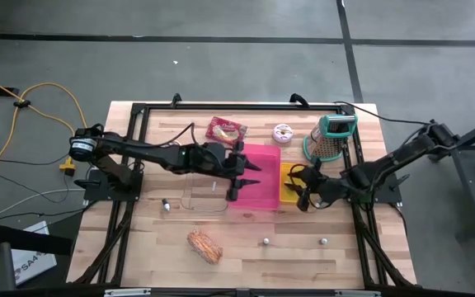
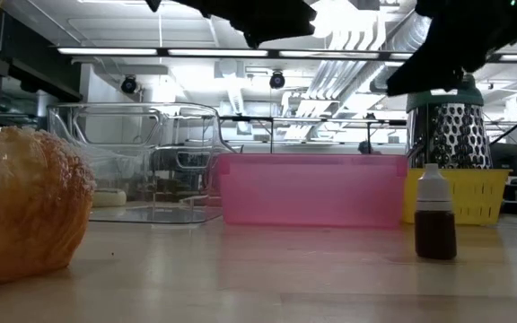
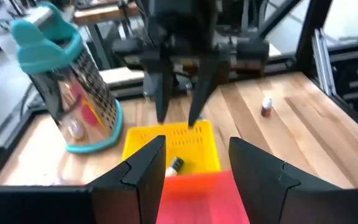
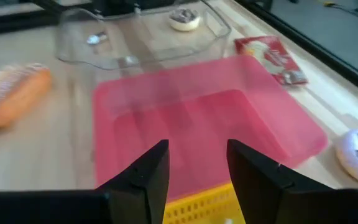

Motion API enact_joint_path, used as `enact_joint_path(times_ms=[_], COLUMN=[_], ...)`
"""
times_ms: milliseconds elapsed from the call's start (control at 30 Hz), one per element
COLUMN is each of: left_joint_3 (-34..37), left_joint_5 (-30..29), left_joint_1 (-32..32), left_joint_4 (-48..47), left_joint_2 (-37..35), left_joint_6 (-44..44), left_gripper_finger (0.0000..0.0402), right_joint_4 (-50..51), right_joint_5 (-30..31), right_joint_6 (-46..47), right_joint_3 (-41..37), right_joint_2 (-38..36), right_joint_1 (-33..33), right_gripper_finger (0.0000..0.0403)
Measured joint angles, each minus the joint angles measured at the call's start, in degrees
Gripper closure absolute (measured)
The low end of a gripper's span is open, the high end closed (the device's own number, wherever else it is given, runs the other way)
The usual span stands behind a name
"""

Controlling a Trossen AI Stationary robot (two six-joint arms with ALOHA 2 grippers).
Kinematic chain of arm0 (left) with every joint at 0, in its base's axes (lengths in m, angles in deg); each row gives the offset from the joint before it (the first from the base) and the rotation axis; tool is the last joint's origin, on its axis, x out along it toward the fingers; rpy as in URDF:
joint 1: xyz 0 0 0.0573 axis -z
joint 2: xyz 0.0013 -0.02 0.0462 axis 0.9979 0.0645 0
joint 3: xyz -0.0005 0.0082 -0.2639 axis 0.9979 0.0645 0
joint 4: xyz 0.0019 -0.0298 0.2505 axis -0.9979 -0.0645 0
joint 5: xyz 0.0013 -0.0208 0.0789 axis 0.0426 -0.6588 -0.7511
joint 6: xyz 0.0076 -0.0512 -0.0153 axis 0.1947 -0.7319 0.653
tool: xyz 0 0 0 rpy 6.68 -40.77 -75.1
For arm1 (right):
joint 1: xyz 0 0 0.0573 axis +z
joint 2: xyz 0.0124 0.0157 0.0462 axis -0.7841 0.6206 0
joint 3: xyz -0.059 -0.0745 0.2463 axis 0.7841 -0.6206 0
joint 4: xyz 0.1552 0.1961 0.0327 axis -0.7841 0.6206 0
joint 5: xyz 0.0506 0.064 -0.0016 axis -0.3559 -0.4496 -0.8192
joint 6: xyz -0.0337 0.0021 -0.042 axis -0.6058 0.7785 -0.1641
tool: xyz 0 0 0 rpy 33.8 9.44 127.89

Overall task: Pick & Place Food Item
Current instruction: Put the black food coloring bottle into the yellow bin

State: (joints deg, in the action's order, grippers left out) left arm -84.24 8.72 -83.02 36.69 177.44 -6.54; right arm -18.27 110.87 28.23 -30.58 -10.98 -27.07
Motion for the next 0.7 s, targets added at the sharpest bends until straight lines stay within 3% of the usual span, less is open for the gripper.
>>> enact_joint_path(times_ms=[333,700], left_joint_3=[0.0,0.0], left_joint_5=[0.0,-0.2], left_joint_1=[3.2,5.1], left_joint_4=[-8.4,-14.9], left_joint_2=[-2.2,-4.5], left_joint_6=[-0.5,-3.3], left_gripper_finger=[0.0230,0.0230], right_joint_4=[0.0,-0.4], right_joint_5=[-0.3,-0.3], right_joint_6=[-2.8,-3.0], right_joint_3=[0.0,0.0], right_joint_2=[-5.1,-5.8], right_joint_1=[3.6,5.8], right_gripper_finger=[0.0254,0.0254])
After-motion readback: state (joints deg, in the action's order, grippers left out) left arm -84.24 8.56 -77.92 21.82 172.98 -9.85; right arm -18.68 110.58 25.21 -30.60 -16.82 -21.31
